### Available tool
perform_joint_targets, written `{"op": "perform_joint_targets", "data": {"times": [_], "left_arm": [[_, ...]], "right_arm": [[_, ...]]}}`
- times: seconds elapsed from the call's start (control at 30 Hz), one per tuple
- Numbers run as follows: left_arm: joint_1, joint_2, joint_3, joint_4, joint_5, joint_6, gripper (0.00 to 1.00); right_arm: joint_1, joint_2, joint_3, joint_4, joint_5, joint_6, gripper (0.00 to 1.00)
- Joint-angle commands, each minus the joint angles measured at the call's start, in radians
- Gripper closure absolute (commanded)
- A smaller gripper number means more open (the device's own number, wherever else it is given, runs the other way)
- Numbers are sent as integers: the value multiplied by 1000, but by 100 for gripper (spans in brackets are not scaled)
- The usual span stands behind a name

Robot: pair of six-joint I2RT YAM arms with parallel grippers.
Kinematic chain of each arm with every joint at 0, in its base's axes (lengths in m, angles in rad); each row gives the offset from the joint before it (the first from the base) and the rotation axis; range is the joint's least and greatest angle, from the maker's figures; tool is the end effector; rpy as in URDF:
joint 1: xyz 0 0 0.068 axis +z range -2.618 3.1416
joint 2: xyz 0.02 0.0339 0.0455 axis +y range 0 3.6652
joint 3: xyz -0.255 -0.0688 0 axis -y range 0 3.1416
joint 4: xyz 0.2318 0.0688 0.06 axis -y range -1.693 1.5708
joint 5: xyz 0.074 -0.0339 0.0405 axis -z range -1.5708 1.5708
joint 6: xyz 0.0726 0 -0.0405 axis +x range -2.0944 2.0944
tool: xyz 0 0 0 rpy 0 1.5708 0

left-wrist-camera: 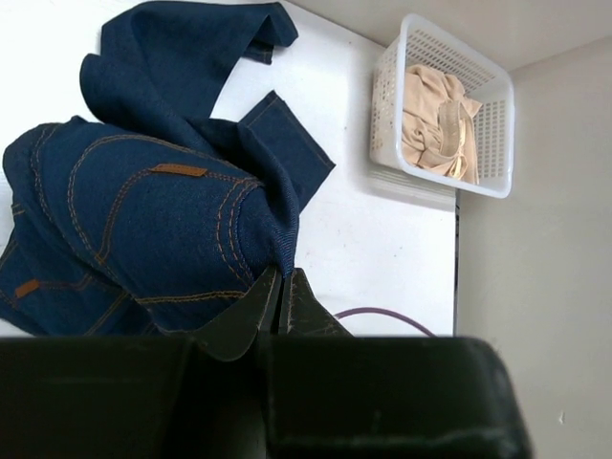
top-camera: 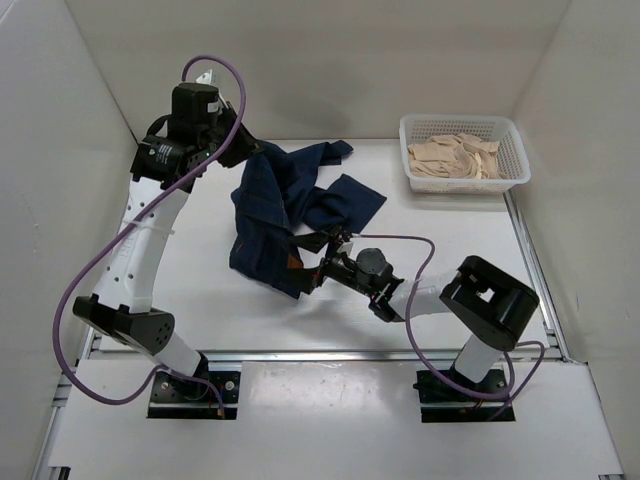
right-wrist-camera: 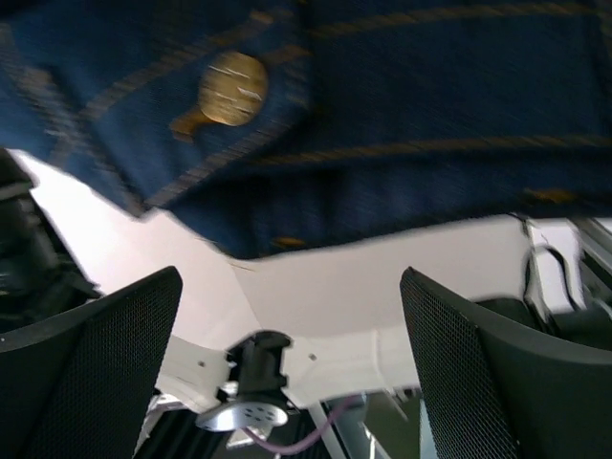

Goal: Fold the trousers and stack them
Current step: Flatten the trousers out

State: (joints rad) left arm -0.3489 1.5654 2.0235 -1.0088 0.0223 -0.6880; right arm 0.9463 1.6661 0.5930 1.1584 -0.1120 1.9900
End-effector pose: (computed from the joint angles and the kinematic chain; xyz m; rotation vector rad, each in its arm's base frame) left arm 0.3048 -0.1126 0.4481 -0.3558 2.1591 -0.6278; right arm 0.2000 0.2913 0.2048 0.9231 1.8592 2.2567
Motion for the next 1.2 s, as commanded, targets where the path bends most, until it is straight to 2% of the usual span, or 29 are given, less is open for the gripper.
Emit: {"op": "perform_joint_targets", "data": {"times": [0.0, 0.2, 0.33, 0.4, 0.43, 0.5, 0.6, 0.63, 0.67, 0.7, 0.73, 0.77, 0.83, 0.87, 0.9, 0.97, 1.0, 1.03, 1.1, 1.17], "left_arm": [[7, -62, -18, 39, 19, 8, 89], [7, -107, -49, 39, 19, 18, 89], [16, -134, -59, 39, 19, 18, 89], [16, -143, -69, 39, 19, 18, 89], [16, -154, -69, 39, 19, 18, 89], [27, -168, -83, 39, 19, 18, 89], [45, -195, -121, 39, 28, 18, 89], [45, -205, -121, 39, 28, 18, 89], [45, -205, -134, 39, 37, 18, 89], [45, -205, -144, 39, 38, 18, 89], [54, -214, -144, 39, 38, 18, 89], [54, -214, -144, 39, 38, 18, 89], [65, -214, -144, 39, 38, 18, 89], [77, -214, -144, 39, 38, 18, 89], [89, -197, -122, 39, 47, 9, 89], [99, -168, -89, 39, 68, -1, 89], [99, -168, -63, 39, 88, -11, 89], [90, -156, -63, 39, 88, -22, 89], [56, -156, -51, 39, 99, -36, 89], [25, -172, -106, 61, 109, -50, 89]], "right_arm": [[-7, 27, 30, 170, 112, 182, 1], [-7, 102, 57, 260, 172, 182, 1], [-7, 155, 108, 261, 181, 168, 1], [-33, 187, 119, 288, 207, 149, 6], [-43, 187, 119, 288, 207, 138, 13], [-81, 187, 119, 288, 207, 107, 19], [-131, 155, 146, 227, 137, 44, 47], [-147, 140, 162, 186, 114, -3, 59], [-164, 130, 195, 160, 85, -29, 82], [-202, 115, 214, 118, 51, -55, 90], [-224, 74, 234, -16, -36, -86, 98], [-251, 46, 263, -132, -101, -176, 100], [-340, -52, 432, -474, -194, -352, 100], [-366, -78, 524, -902, -204, -604, 100], [-401, -103, 730, -1094, -128, -725, 100], [-446, -115, 894, -1414, -45, -968, 100], [-466, -141, 980, -1460, -28, -1012, 100], [-492, -158, 999, -1486, -28, -1048, 100], [-573, -219, 1012, -1557, -18, -1114, 100], [-647, -264, 986, -1633, -18, -1154, 100]]}}
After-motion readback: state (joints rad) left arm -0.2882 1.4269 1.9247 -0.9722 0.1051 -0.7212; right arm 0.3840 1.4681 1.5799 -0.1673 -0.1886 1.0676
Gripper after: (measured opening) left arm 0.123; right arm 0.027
